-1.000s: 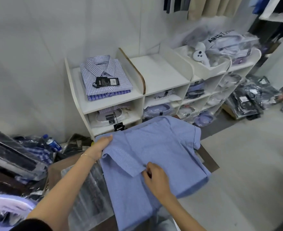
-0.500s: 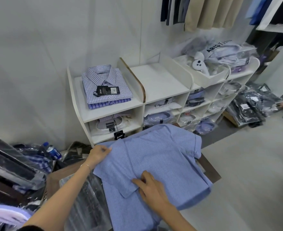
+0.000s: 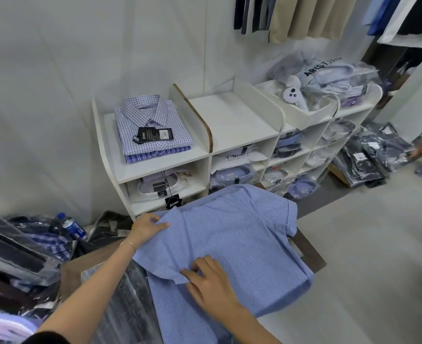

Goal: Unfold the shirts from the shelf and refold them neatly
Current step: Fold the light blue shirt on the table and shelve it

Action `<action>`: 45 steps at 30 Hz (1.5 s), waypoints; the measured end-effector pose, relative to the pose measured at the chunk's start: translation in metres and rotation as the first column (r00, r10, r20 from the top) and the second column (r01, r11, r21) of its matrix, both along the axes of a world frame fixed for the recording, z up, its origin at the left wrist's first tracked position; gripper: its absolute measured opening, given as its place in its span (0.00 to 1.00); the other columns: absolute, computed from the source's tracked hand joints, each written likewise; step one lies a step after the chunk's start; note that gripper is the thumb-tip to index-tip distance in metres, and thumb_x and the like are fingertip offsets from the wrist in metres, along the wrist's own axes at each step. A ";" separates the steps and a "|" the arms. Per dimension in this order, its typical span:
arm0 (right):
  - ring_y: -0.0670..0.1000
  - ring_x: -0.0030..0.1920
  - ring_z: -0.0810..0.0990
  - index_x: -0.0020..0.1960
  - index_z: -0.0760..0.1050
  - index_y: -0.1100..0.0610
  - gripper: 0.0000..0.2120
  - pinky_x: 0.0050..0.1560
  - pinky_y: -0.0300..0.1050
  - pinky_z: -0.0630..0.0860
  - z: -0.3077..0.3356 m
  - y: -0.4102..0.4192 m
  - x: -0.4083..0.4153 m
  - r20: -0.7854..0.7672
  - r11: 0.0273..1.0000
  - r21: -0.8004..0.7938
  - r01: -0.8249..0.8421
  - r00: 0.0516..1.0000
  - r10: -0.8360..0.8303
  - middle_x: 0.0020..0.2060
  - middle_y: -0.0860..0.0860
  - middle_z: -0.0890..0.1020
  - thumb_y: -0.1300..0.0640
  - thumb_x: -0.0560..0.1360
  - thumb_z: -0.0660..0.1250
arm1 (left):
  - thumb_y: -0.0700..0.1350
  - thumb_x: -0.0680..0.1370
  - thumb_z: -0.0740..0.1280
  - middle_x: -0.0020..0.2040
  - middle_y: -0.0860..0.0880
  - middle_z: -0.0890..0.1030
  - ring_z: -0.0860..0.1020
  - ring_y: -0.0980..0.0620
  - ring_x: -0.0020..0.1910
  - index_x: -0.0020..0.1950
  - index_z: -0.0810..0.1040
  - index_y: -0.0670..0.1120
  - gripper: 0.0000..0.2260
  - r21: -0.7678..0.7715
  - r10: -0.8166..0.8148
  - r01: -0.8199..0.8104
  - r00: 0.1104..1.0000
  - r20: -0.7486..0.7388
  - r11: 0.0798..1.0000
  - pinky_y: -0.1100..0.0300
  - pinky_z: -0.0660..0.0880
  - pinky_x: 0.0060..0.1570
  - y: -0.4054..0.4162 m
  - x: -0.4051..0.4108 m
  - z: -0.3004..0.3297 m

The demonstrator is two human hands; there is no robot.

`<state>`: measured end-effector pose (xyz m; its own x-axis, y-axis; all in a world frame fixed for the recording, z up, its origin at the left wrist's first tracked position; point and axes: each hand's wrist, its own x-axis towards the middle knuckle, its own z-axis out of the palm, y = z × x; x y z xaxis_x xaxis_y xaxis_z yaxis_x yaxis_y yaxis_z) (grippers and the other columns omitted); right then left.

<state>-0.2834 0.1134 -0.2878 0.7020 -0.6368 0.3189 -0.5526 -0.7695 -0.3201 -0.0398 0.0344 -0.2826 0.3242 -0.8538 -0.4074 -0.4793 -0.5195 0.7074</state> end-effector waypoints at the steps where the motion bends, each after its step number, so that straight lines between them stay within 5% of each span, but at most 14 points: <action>1: 0.47 0.42 0.69 0.50 0.79 0.50 0.08 0.40 0.37 0.67 -0.003 0.000 -0.001 -0.016 1.000 0.005 -0.005 1.000 0.005 0.41 0.47 0.72 0.54 0.72 0.66 | 0.48 0.74 0.73 0.47 0.45 0.81 0.77 0.49 0.46 0.46 0.81 0.38 0.13 -0.008 0.013 -0.013 1.000 -0.004 1.000 0.57 0.72 0.47 0.001 -0.001 0.000; 7: 0.47 0.41 0.69 0.46 0.80 0.49 0.16 0.36 0.36 0.66 -0.016 0.002 -0.010 -0.154 0.992 0.123 0.016 0.988 0.003 0.40 0.48 0.72 0.62 0.60 0.72 | 0.49 0.74 0.72 0.46 0.44 0.79 0.77 0.47 0.45 0.47 0.78 0.43 0.10 -0.088 0.034 -0.022 0.990 0.140 0.996 0.56 0.73 0.45 0.003 -0.008 0.002; 13: 0.50 0.42 0.76 0.52 0.68 0.52 0.09 0.36 0.43 0.75 -0.008 0.000 -0.016 -0.102 0.927 0.320 0.196 0.980 -0.171 0.46 0.49 0.75 0.53 0.72 0.56 | 0.53 0.74 0.72 0.44 0.44 0.80 0.77 0.49 0.44 0.51 0.78 0.42 0.15 -0.097 0.072 -0.070 0.997 0.016 0.993 0.59 0.72 0.43 -0.007 -0.016 0.007; 18: 0.49 0.42 0.76 0.55 0.71 0.56 0.08 0.38 0.39 0.67 -0.003 0.001 -0.030 -0.078 0.864 0.423 0.274 0.961 -0.266 0.46 0.50 0.78 0.55 0.80 0.57 | 0.44 0.75 0.72 0.46 0.45 0.81 0.78 0.46 0.51 0.52 0.78 0.44 0.09 -0.170 0.041 -0.010 0.982 0.182 0.985 0.54 0.75 0.50 -0.007 -0.009 -0.003; 21: 0.42 0.30 0.69 0.45 0.70 0.52 0.07 0.30 0.32 0.61 -0.002 0.002 -0.034 -0.063 0.778 0.536 0.329 0.934 -0.352 0.30 0.43 0.72 0.49 0.78 0.62 | 0.45 0.75 0.70 0.51 0.49 0.77 0.74 0.50 0.53 0.51 0.79 0.50 0.06 -0.335 -0.170 0.321 0.897 0.408 0.886 0.54 0.71 0.55 -0.007 -0.017 0.001; 25: 0.43 0.28 0.69 0.34 0.65 0.47 0.16 0.30 0.35 0.63 0.001 0.007 -0.049 -0.138 0.644 0.649 0.404 0.895 -0.423 0.26 0.44 0.70 0.44 0.72 0.70 | 0.65 0.70 0.68 0.47 0.59 0.80 0.76 0.60 0.49 0.45 0.78 0.61 0.11 -0.157 -0.683 0.720 0.692 0.236 0.675 0.62 0.71 0.54 -0.003 -0.049 0.029; 30: 0.46 0.33 0.78 0.33 0.69 0.46 0.14 0.35 0.41 0.74 0.002 0.040 -0.082 -0.167 0.584 0.661 0.470 0.852 -0.497 0.28 0.48 0.80 0.46 0.71 0.72 | 0.56 0.66 0.77 0.43 0.56 0.83 0.78 0.59 0.46 0.45 0.83 0.50 0.14 0.023 -0.887 0.892 0.447 0.114 0.452 0.72 0.70 0.48 0.015 -0.094 0.029; 33: 0.45 0.33 0.78 0.34 0.72 0.47 0.12 0.31 0.35 0.70 -0.004 0.065 -0.098 -0.150 0.559 0.653 0.510 0.811 -0.565 0.29 0.46 0.80 0.45 0.70 0.72 | 0.62 0.65 0.74 0.43 0.55 0.82 0.75 0.57 0.46 0.45 0.83 0.49 0.19 0.041 -0.931 0.940 0.329 0.156 0.339 0.71 0.67 0.48 0.024 -0.106 0.023; 39: 0.42 0.43 0.79 0.45 0.79 0.44 0.07 0.43 0.37 0.77 -0.029 0.106 -0.110 -0.073 0.481 0.751 0.453 0.780 -0.621 0.38 0.39 0.81 0.47 0.69 0.74 | 0.54 0.71 0.74 0.42 0.47 0.82 0.77 0.48 0.43 0.43 0.82 0.46 0.12 0.045 -0.955 0.960 0.268 0.129 0.275 0.57 0.72 0.46 0.033 -0.118 0.016; 42: 0.40 0.47 0.78 0.42 0.75 0.35 0.10 0.43 0.35 0.75 -0.032 0.112 -0.103 0.012 0.476 0.767 0.429 0.733 -0.680 0.41 0.38 0.81 0.49 0.69 0.74 | 0.53 0.73 0.73 0.41 0.48 0.81 0.76 0.49 0.39 0.43 0.80 0.55 0.04 0.002 -0.954 0.956 0.292 0.070 0.293 0.59 0.70 0.41 0.036 -0.121 0.016; 45: 0.45 0.42 0.80 0.37 0.76 0.38 0.02 0.44 0.45 0.78 -0.039 0.112 -0.099 0.051 0.426 0.811 0.401 0.677 -0.735 0.39 0.42 0.82 0.43 0.68 0.69 | 0.53 0.75 0.70 0.37 0.52 0.79 0.72 0.56 0.34 0.41 0.80 0.58 0.03 -0.063 -0.952 0.950 0.305 -0.007 0.305 0.61 0.68 0.39 0.038 -0.120 0.017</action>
